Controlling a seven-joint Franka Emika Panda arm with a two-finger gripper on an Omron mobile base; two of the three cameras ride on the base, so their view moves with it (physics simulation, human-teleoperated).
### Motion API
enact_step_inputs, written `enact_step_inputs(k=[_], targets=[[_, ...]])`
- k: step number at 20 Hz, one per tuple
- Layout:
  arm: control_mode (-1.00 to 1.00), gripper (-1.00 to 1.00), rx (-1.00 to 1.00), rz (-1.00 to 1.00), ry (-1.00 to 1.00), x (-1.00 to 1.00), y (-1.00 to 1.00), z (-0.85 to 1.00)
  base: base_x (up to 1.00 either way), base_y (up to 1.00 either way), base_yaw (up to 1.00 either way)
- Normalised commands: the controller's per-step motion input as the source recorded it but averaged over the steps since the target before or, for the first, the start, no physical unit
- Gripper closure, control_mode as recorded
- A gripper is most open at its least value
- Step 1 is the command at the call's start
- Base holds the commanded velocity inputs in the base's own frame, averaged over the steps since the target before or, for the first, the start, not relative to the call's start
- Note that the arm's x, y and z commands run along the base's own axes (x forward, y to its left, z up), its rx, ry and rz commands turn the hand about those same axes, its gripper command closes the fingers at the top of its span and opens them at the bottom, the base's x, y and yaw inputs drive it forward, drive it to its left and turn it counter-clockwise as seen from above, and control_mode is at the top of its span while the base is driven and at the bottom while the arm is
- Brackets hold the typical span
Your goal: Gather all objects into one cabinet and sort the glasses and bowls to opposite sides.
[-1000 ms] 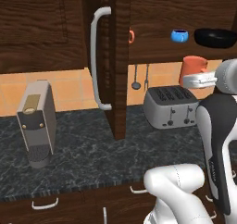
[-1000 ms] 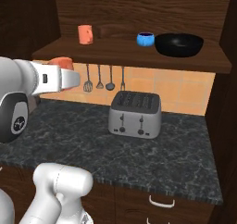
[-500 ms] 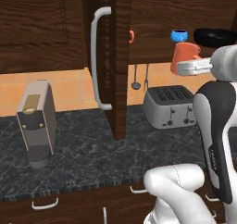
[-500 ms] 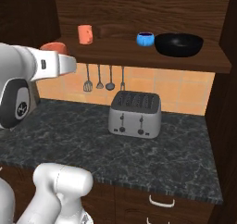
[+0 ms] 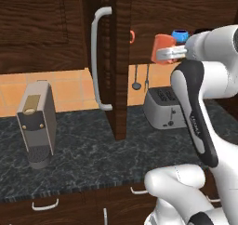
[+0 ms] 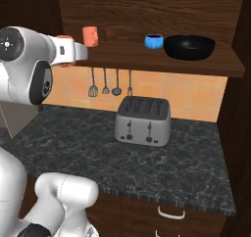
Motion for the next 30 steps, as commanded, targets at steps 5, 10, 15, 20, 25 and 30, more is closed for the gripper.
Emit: enact_step_inputs(k=[5, 10, 15, 20, 25, 30], targets=[[-1.0, 1.0, 0.0, 0.01, 0.01, 0.98, 0.22, -0.01, 0.0, 0.0, 0.0], [-1.0, 1.0, 0.0, 0.0, 0.03, 0.85, 0.27, -0.01, 0.0, 0.0, 0.0], [-1.0, 1.0, 0.0, 0.01, 0.01, 0.47, 0.29, -0.26, 0.0, 0.0, 0.0], [-1.0, 1.0, 0.0, 0.01, 0.0, 0.51, 0.17, -0.17, 0.0, 0.0, 0.0], [-1.0, 1.0, 0.0, 0.02, 0.0, 0.7, 0.11, 0.0, 0.0, 0.0, 0.0], [-1.0, 1.0, 0.0, 0.0, 0.0, 0.64, 0.2, -0.03, 0.0, 0.0, 0.0]])
